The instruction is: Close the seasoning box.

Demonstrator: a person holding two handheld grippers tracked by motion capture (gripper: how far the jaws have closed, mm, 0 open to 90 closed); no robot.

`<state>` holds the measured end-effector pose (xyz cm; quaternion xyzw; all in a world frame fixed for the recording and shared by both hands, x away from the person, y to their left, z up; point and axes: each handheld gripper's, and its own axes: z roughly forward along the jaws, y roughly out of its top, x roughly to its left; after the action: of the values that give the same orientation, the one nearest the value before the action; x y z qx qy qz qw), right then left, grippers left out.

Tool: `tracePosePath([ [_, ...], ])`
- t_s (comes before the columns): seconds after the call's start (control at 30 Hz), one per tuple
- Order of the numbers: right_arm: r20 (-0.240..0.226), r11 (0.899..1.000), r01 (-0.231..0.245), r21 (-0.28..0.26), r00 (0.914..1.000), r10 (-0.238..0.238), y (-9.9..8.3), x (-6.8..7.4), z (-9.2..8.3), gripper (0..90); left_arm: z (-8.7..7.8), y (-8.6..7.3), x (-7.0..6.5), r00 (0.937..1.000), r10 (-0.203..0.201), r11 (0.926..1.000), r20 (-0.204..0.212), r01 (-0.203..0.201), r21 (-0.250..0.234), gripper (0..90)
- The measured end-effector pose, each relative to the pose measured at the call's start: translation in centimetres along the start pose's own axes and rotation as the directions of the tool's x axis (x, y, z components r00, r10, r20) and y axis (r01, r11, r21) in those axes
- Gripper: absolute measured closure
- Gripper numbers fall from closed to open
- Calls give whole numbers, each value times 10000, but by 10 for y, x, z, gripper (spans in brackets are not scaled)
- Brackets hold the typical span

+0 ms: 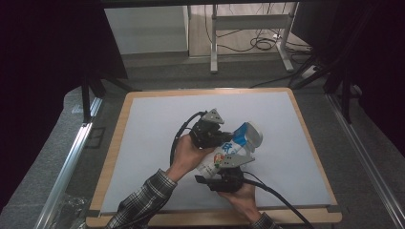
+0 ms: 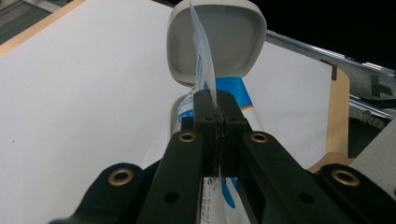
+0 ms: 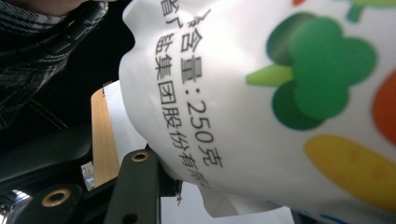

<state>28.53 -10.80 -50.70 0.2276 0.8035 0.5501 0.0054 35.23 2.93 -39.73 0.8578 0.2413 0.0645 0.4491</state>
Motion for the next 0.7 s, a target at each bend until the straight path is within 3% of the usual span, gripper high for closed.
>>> tracePosePath([
  [0.7,-148,9999,-127,-81,9998,125,4,1,-1,583,3,3,2,10000,-35,9999,-35,36,136,892],
])
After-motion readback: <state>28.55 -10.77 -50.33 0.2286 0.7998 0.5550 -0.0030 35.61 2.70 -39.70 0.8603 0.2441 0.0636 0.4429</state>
